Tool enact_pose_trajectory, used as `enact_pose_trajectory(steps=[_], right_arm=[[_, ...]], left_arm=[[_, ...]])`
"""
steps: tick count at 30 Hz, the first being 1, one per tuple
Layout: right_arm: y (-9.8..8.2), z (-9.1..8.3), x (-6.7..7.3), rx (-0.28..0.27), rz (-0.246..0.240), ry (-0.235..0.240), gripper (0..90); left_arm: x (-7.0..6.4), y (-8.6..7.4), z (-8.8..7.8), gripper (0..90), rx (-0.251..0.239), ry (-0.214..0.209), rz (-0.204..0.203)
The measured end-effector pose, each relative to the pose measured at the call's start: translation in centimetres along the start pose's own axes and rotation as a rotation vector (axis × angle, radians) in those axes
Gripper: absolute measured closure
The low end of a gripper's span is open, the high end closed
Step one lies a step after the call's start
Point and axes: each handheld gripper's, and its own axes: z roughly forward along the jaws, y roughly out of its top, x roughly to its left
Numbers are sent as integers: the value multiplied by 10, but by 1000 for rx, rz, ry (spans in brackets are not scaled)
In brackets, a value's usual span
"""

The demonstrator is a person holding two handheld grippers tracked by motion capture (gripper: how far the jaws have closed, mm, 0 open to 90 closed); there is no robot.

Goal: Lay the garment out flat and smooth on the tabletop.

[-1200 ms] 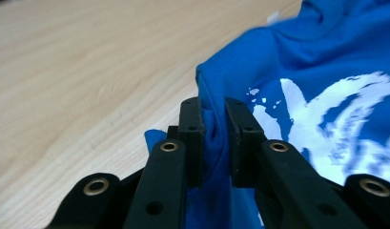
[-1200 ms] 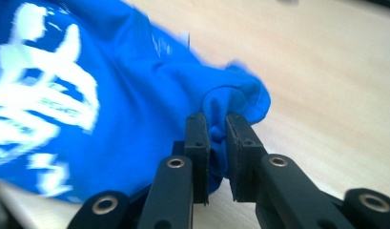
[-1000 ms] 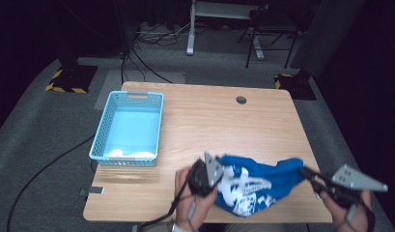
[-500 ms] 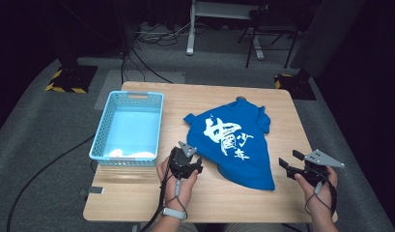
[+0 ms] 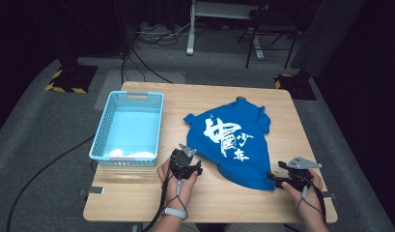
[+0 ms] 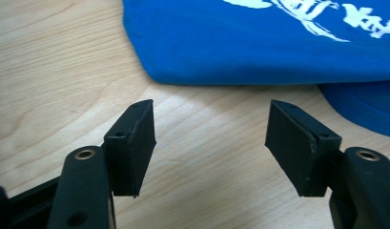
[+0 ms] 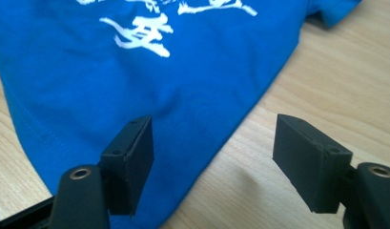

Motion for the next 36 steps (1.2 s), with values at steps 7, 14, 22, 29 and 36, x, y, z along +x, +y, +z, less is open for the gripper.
enact_pose_trajectory(steps=[7,14,22,29,36], right_arm=[[-2,15,4,42,-19,36,359],[6,18,9,62,-31,140,824],[14,-11,17,14,-55,88,879],[12,-65,7,-56,-50,24,843],[-10,-77,-16,-56,49,-48,407]], left_arm=[[8,7,17,302,41,-12,-28],[7,14,31,826,65,2,89],[-7,18,-3,900,-40,-44,149],[-12,14,-28,759,-87,-57,125],[-16,13,-9,554,-36,-65,86]])
